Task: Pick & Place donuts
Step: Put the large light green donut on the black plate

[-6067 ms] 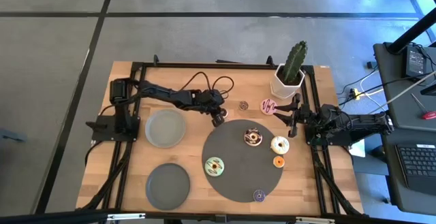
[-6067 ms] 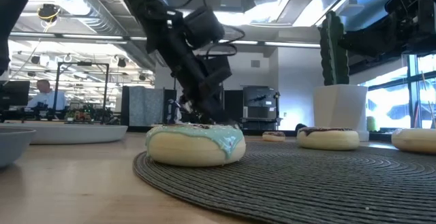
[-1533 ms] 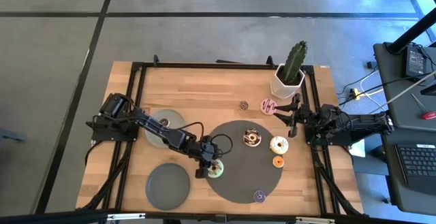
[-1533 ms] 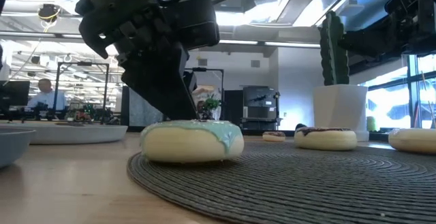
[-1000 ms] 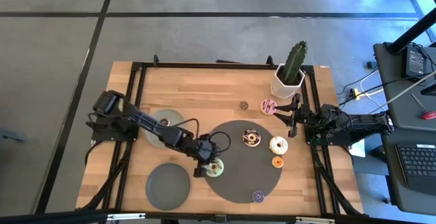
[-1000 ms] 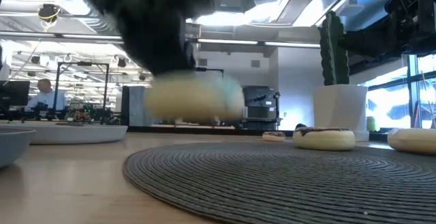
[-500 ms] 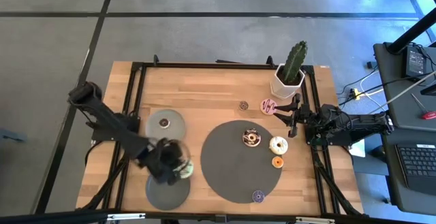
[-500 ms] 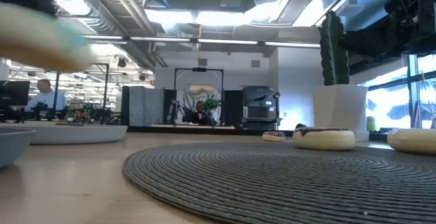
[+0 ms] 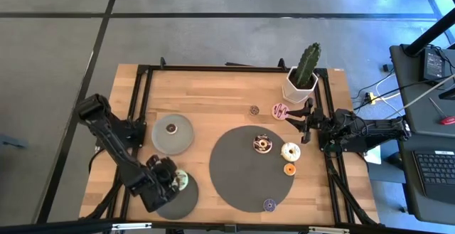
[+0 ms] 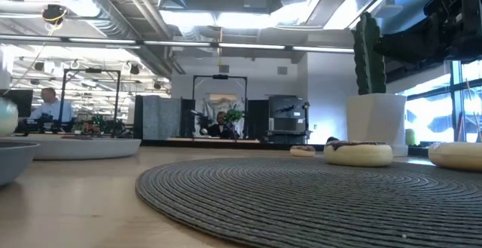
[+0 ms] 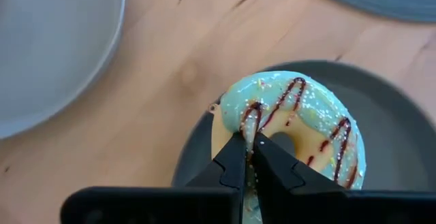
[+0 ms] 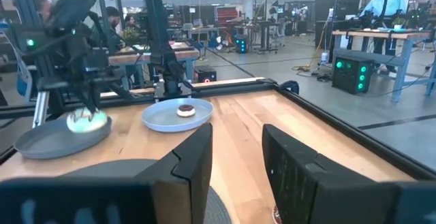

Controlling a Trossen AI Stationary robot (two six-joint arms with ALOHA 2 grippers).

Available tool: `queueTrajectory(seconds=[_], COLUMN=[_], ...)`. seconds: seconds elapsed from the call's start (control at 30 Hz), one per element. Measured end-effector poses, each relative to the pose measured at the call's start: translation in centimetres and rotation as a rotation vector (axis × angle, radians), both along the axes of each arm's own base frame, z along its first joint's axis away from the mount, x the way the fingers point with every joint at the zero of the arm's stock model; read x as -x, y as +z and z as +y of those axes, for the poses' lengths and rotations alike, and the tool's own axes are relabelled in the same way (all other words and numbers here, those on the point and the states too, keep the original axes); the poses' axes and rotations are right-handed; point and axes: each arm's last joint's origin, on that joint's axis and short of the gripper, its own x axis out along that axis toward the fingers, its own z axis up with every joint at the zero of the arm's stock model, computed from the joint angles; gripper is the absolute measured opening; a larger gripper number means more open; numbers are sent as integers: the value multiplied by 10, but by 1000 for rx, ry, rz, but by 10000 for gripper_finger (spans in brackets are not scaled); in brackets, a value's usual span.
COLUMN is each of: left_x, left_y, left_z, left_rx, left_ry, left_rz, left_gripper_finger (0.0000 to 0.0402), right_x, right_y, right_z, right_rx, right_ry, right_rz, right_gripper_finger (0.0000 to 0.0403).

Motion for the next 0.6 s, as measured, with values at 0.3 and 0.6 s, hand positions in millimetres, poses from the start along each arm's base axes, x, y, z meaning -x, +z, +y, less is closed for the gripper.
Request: queueTrajectory(seconds=[0.3, 0.6], left_x=[-1, -1], left_y=[-11, -11], left_z=[-3, -3], left_rx=[-10, -49], left_ry=[-3, -85], left_rz=[56, 75], left_gripper_finger=[16, 43], right_x=[0, 0], right_y=[0, 0], right_z=[0, 0], right_rx=[-2, -2], right_ry=[2, 2], right_rz=[-1, 0], right_gripper_finger=[131, 131])
